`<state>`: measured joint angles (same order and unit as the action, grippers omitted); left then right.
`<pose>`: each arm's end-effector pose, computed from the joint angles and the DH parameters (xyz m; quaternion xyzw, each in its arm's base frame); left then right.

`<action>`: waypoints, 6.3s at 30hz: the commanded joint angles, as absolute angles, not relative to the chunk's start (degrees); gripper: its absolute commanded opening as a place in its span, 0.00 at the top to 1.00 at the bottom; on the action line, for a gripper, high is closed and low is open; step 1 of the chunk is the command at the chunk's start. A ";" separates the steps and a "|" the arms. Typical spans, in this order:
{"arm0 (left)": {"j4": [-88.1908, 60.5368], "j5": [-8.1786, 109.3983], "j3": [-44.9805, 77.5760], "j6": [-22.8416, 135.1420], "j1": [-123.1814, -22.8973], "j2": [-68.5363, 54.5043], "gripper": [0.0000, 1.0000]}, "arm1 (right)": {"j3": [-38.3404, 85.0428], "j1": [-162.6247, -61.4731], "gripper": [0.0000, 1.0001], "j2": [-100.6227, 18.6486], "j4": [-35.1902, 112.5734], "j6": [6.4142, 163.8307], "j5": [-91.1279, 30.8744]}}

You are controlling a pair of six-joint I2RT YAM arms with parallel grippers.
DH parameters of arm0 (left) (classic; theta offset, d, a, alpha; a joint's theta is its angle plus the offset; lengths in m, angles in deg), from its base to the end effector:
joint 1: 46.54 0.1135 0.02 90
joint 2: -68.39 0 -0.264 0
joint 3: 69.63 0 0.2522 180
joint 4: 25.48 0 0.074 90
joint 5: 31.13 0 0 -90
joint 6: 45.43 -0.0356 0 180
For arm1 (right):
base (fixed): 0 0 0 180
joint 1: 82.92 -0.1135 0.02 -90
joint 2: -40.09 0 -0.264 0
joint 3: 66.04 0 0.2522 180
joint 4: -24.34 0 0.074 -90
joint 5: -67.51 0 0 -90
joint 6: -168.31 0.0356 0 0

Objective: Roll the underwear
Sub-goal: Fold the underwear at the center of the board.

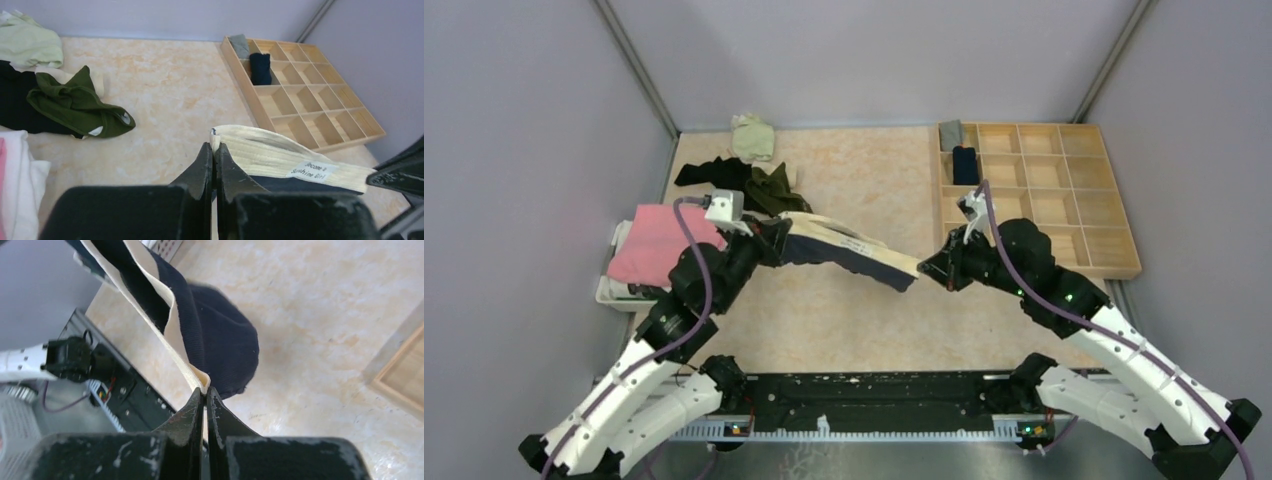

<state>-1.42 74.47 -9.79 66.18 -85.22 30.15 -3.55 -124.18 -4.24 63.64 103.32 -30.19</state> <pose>0.1272 -0.0896 0.3651 0.0133 0.7215 -0.2594 0.6419 0.1267 0.1175 0.3372 -0.1539 0.8093 0.3547 0.4421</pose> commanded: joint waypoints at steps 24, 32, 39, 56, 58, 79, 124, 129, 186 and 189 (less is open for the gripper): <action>-27.00 92.04 -17.97 65.92 -84.87 -9.38 1.00 | -7.25 -114.75 1.00 -33.06 53.33 99.82 -18.58; -37.74 92.07 -8.58 59.44 -84.81 -27.84 0.82 | -4.82 -112.57 1.00 -42.82 49.21 97.61 -18.71; -33.63 93.74 -4.41 58.22 -84.50 -30.17 0.43 | -5.17 -111.24 0.78 -40.85 50.36 97.51 -14.82; -20.21 65.91 -21.73 75.88 -71.62 -11.19 0.35 | 13.01 -117.77 0.59 -50.27 54.78 109.25 -28.53; -19.05 63.79 -22.20 76.82 -70.15 -11.83 0.35 | 15.41 -119.26 0.59 -53.01 55.24 110.03 -28.30; -21.86 53.11 -27.52 78.87 -68.60 -12.93 0.61 | 40.14 -125.98 0.61 -74.95 64.89 112.59 -24.10; -18.90 49.20 -34.21 79.60 -68.60 -3.10 0.44 | 67.58 -132.45 0.98 -98.05 80.36 113.30 -15.19; -18.22 48.94 -35.94 80.14 -68.60 -1.85 0.45 | 67.23 -132.40 1.00 -97.46 79.62 113.31 -15.66; 3.70 77.07 -14.78 66.49 -93.91 6.21 1.00 | 19.16 -120.98 1.00 -60.48 43.81 120.15 -31.41; 3.70 76.98 -13.79 67.22 -96.36 4.70 1.00 | 16.38 -120.37 1.00 -59.03 43.28 119.82 -31.13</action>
<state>3.87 76.52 -16.78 67.55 -93.72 6.28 18.92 -121.77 -63.30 46.46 120.79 -31.48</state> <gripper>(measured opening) 0.009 0.010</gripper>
